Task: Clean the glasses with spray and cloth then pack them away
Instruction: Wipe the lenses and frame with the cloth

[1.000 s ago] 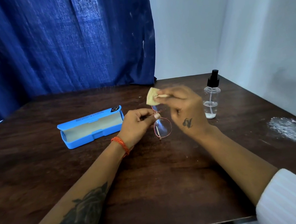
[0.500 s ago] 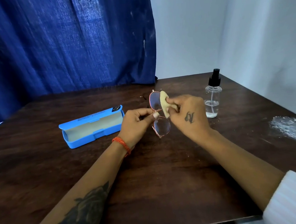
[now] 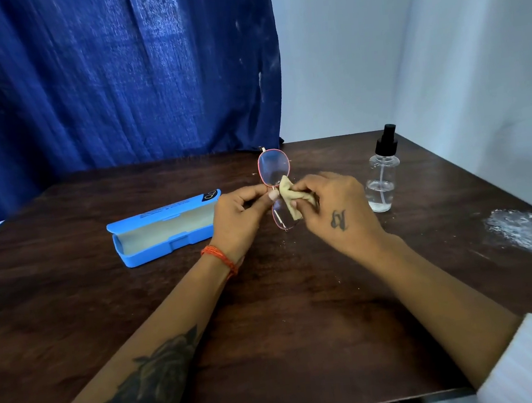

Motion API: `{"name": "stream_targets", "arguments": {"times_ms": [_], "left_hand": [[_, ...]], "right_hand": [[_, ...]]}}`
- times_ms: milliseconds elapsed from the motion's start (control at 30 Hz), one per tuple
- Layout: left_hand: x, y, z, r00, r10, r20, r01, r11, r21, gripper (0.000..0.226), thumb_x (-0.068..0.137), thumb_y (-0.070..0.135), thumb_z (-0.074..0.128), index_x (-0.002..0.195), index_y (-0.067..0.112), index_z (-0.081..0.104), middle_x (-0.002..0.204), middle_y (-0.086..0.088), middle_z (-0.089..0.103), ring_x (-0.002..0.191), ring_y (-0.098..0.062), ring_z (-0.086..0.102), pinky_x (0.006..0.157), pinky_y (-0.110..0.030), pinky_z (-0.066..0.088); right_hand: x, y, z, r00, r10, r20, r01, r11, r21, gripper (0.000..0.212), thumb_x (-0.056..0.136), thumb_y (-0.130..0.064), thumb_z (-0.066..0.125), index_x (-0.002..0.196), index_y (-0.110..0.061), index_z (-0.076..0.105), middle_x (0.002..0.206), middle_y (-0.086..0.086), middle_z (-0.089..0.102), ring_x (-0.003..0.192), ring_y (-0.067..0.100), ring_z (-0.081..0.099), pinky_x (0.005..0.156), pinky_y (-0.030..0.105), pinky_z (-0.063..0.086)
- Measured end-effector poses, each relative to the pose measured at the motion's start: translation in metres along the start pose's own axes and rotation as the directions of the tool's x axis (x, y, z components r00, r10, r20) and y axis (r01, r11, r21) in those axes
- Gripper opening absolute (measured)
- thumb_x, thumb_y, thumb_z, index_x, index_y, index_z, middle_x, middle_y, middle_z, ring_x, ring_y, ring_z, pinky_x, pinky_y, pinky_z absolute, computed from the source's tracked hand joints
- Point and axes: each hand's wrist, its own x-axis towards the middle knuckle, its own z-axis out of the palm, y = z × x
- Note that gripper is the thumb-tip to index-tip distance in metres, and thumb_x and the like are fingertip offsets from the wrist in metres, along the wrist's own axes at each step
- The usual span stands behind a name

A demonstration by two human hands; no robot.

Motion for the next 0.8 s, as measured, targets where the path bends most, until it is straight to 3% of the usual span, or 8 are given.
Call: {"name": "stream_targets", "arguments": {"times_ms": [133,200,267,400,533,600,667,800], "left_hand": [[0.003,-0.001,-0.002,0.997,0.019,-0.075,-0.018,1.000,0.013,0.017,0.085,0.006,0.060,0.100,0.003,0.067,0.096,-0.012,0.069,0.092,-0.016,0.063,0.087,-0.026,0.051],[0.003,0.000,-0.002,0.995,0.020,-0.099,-0.023,0.999,-0.029,0.016,0.084,0.006,0.060,0.098,0.004,0.067,0.089,-0.008,0.069,0.087,-0.012,0.063,0.084,-0.023,0.051],[0.004,0.000,-0.002,0.992,0.022,-0.121,-0.030,0.997,-0.064,0.013,0.084,0.005,0.060,0.095,0.003,0.068,0.078,0.001,0.069,0.077,-0.003,0.063,0.077,-0.017,0.051],[0.006,-0.002,-0.001,0.986,-0.023,-0.162,-0.004,0.986,-0.165,0.009,0.083,0.005,0.061,0.088,0.005,0.069,0.064,0.012,0.070,0.067,0.002,0.063,0.069,-0.012,0.051],[0.006,-0.003,0.000,0.975,-0.085,-0.207,0.028,0.965,-0.262,0.017,0.082,0.008,0.063,0.096,-0.002,0.067,0.072,0.007,0.071,0.072,-0.005,0.063,0.074,-0.020,0.052],[0.006,-0.003,0.001,0.968,-0.103,-0.227,0.031,0.953,-0.302,0.014,0.083,0.008,0.062,0.093,0.001,0.068,0.074,0.002,0.069,0.074,-0.009,0.061,0.077,-0.023,0.051],[0.005,-0.003,0.003,0.964,-0.112,-0.240,0.031,0.948,-0.317,0.012,0.083,0.008,0.062,0.092,0.004,0.069,0.073,0.002,0.069,0.071,-0.008,0.059,0.072,-0.020,0.050],[0.005,-0.003,0.005,0.968,-0.077,-0.240,0.004,0.957,-0.291,0.009,0.082,0.007,0.063,0.082,0.013,0.070,0.065,0.014,0.071,0.069,0.002,0.061,0.069,-0.012,0.050]], "right_hand": [[0.002,0.004,0.001,0.931,0.317,0.180,-0.346,0.923,0.166,0.008,0.076,-0.020,0.071,0.084,-0.017,0.073,0.071,-0.004,0.067,0.063,0.010,0.058,0.061,0.022,0.042],[0.003,0.003,-0.001,0.825,0.466,0.320,-0.559,0.758,0.336,0.003,0.074,-0.017,0.073,0.073,-0.019,0.071,0.068,-0.005,0.067,0.061,0.008,0.059,0.054,0.019,0.042],[0.003,0.001,-0.001,0.684,0.536,0.494,-0.728,0.541,0.421,0.010,0.075,-0.011,0.073,0.066,-0.016,0.070,0.064,-0.001,0.068,0.055,0.008,0.057,0.047,0.018,0.043],[0.008,0.001,-0.009,0.388,0.473,0.791,-0.918,0.125,0.376,0.005,0.079,-0.003,0.066,0.074,-0.002,0.067,0.054,0.004,0.065,0.040,0.005,0.057,0.036,0.014,0.043],[0.008,0.000,-0.012,0.220,0.284,0.933,-0.935,-0.211,0.285,0.019,0.082,0.001,0.052,0.074,0.004,0.068,0.057,0.013,0.067,0.039,0.009,0.057,0.034,0.013,0.043],[0.004,-0.007,-0.008,0.193,0.181,0.964,-0.932,-0.273,0.238,0.018,0.071,0.003,0.052,0.071,0.007,0.070,0.060,0.016,0.068,0.040,0.011,0.058,0.034,0.014,0.043],[0.000,-0.016,-0.002,0.214,0.137,0.967,-0.912,-0.326,0.248,0.018,0.071,0.004,0.051,0.075,0.009,0.068,0.061,0.017,0.067,0.041,0.012,0.059,0.035,0.015,0.045],[0.001,-0.026,0.012,0.400,0.253,0.881,-0.671,-0.574,0.469,0.018,0.091,0.003,0.044,0.087,0.007,0.061,0.060,0.015,0.068,0.045,0.013,0.063,0.043,0.016,0.051]]}}
